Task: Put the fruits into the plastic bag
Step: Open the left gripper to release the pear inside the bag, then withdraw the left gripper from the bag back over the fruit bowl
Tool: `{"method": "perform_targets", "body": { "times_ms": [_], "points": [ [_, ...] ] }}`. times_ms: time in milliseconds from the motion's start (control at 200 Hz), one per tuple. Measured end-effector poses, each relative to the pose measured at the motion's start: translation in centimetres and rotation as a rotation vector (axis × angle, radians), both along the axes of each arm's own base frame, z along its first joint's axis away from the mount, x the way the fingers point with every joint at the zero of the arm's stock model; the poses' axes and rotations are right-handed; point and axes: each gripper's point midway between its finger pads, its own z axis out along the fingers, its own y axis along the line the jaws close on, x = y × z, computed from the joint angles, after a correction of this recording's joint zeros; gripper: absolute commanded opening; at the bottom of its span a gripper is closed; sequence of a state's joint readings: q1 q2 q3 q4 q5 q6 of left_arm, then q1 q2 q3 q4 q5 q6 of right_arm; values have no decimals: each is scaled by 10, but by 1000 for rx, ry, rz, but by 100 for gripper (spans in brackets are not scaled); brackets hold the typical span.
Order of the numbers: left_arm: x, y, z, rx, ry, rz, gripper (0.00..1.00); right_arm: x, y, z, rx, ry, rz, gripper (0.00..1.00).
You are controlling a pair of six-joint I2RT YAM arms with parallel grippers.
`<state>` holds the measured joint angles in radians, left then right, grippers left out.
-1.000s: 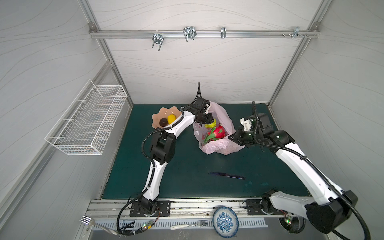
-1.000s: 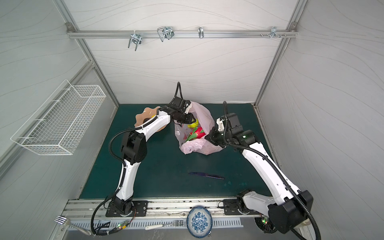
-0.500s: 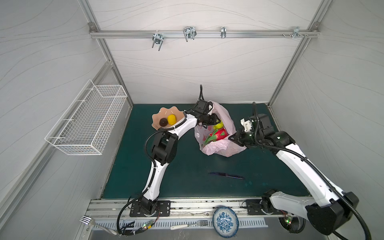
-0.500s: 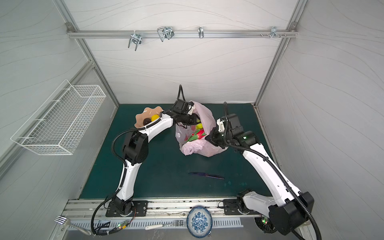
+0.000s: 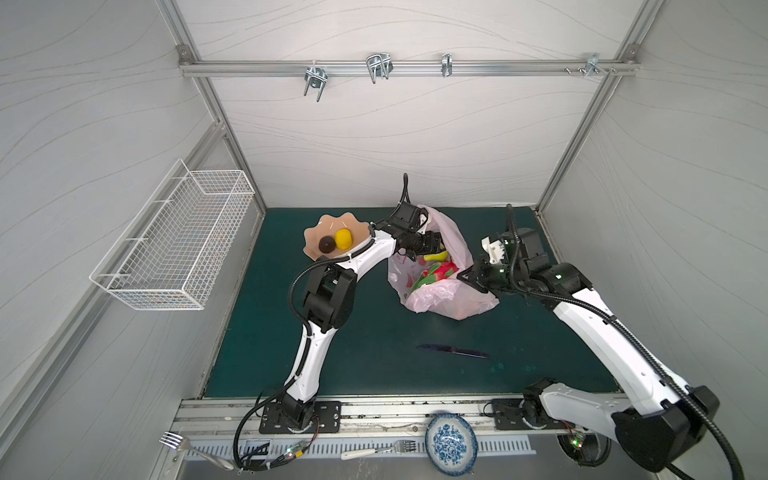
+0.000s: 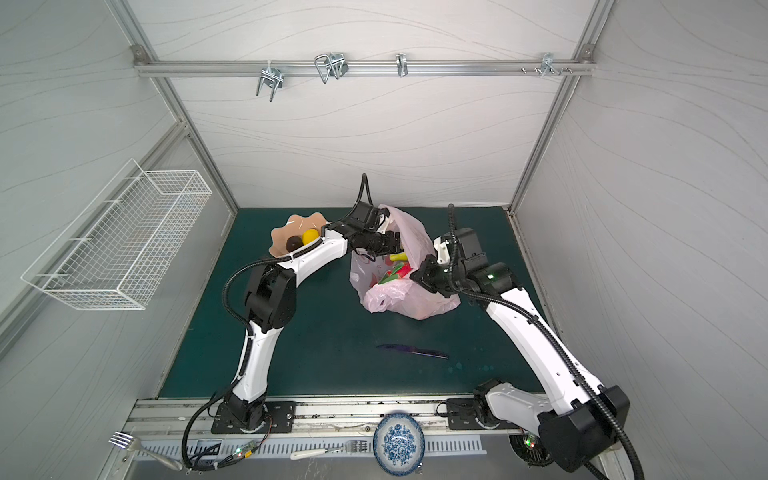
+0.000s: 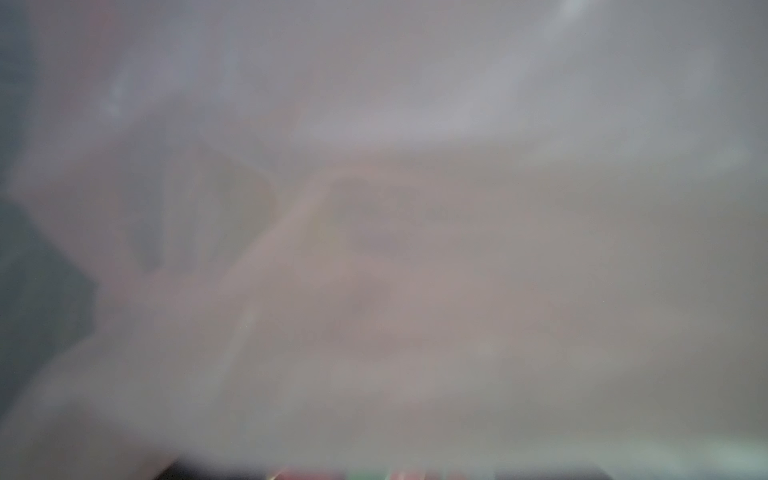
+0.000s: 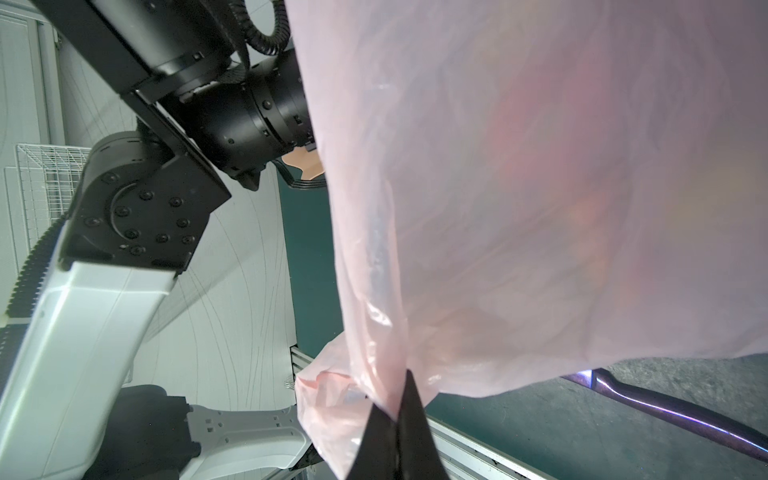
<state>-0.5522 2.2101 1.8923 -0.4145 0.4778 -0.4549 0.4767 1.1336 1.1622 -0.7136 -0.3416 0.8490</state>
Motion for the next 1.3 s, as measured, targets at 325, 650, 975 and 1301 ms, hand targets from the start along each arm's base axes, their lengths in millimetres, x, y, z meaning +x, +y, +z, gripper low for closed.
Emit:
{"method": "perform_targets", "body": {
  "times_ms": [325, 650, 975, 1301],
  "points": [
    [1, 24, 53, -12, -95, 13, 77, -2, -1, 0, 1, -3, 0, 0],
    [-30, 64, 59, 108, -144, -49, 75, -2, -2, 1, 1, -8, -5, 0],
    [-80, 116, 54, 217, -145, -61, 76, 4, -2, 3, 15, -14, -25, 0],
    [-102, 185, 91, 233, -212, 149, 81, 10, -2, 7, 29, -33, -38, 0]
  ]
}}
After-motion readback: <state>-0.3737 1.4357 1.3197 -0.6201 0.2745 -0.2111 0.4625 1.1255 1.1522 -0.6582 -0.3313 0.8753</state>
